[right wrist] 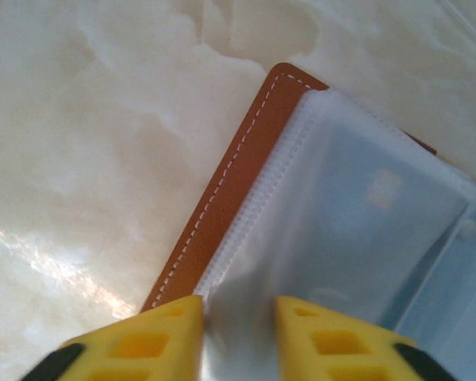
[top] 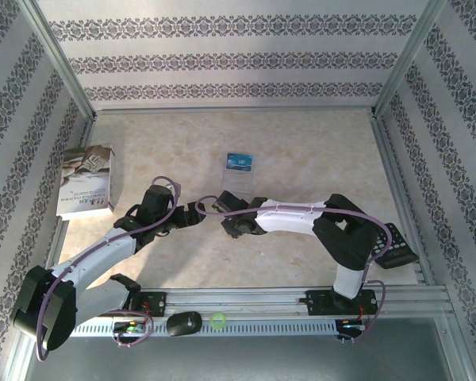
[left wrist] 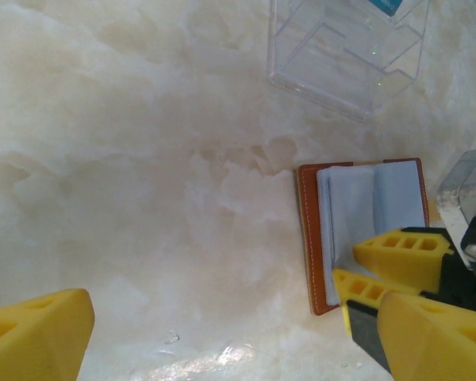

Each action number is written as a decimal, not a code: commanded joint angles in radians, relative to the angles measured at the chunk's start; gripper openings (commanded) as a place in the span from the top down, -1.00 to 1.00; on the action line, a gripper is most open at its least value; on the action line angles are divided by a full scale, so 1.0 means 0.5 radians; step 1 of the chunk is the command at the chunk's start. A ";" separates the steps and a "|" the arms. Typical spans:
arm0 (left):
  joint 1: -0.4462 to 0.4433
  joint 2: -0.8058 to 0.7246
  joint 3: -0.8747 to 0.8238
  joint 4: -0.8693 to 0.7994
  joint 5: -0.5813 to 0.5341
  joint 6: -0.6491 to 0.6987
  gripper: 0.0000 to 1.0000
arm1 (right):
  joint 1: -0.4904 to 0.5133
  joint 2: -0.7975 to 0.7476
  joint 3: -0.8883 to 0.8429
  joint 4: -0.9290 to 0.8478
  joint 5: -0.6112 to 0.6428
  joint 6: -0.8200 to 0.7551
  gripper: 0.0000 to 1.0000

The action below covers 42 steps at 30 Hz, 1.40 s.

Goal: Take the credit cards out of the card holder

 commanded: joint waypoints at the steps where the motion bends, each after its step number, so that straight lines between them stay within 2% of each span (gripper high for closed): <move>1: 0.027 0.012 0.006 0.083 0.042 0.010 -0.82 | 0.018 0.040 -0.031 -0.010 -0.027 0.020 0.63; 8: -0.031 0.072 0.002 0.153 0.111 0.018 -0.58 | 0.028 -0.083 -0.087 0.214 -0.248 0.076 1.00; 12: -0.118 0.140 -0.016 0.226 0.096 -0.009 -0.43 | 0.027 -0.147 -0.132 0.333 -0.309 0.154 1.00; 19: -0.243 0.292 -0.009 0.354 0.054 -0.042 0.22 | -0.011 -0.340 -0.382 0.686 -0.380 0.395 1.00; 27: -0.425 0.592 0.082 0.483 -0.009 -0.086 0.65 | -0.016 -0.404 -0.483 0.803 -0.396 0.500 1.00; 31: -0.459 0.688 0.089 0.535 -0.029 -0.107 0.75 | -0.018 -0.412 -0.503 0.812 -0.405 0.505 1.00; 42: -0.535 0.775 0.161 0.560 -0.021 -0.083 0.82 | -0.019 -0.401 -0.555 0.843 -0.392 0.531 1.00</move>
